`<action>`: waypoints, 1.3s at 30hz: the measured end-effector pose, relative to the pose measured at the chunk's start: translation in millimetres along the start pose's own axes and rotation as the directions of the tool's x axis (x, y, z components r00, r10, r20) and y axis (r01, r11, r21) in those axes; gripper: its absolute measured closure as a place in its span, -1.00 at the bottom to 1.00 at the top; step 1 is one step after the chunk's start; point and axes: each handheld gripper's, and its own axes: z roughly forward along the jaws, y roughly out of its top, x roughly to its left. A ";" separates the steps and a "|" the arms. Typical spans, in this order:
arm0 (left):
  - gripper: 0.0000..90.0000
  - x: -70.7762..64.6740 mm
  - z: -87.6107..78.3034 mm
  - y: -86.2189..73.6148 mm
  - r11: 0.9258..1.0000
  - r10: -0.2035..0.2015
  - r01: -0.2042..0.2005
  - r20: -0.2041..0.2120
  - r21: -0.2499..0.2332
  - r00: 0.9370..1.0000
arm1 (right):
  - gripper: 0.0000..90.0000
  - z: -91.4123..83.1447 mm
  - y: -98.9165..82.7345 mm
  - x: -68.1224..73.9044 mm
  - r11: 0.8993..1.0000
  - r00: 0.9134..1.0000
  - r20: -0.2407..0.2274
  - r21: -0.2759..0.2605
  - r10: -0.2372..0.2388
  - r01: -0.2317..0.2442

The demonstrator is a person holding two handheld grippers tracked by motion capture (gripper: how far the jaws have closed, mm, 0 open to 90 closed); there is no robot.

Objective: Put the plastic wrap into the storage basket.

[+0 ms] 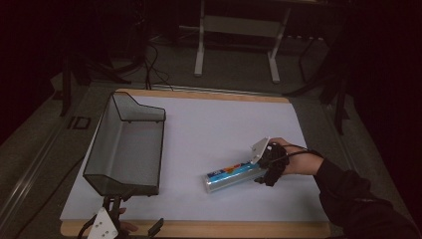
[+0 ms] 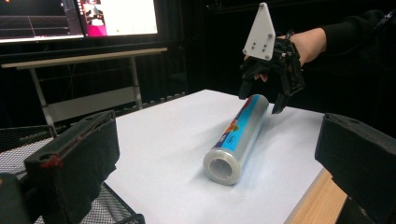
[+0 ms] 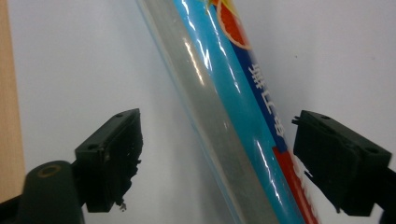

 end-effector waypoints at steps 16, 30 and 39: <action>-0.99 0.0 -1.5 -0.3 1.000 0.008 -0.008 -0.007 0.010 1.000 | -0.52 19.1 18.8 -14.5 0.986 0.992 -0.065 0.123 -0.106 0.113; -0.99 -0.9 -2.1 -0.3 1.000 0.015 -0.015 0.007 0.012 1.000 | -0.49 45.3 39.4 -9.0 0.940 0.957 -0.101 0.186 -0.272 0.287; -0.99 -1.9 -1.5 -0.4 1.000 0.017 -0.017 0.020 0.012 1.000 | -0.38 65.6 36.1 -11.1 0.925 0.946 -0.104 0.200 -0.307 0.322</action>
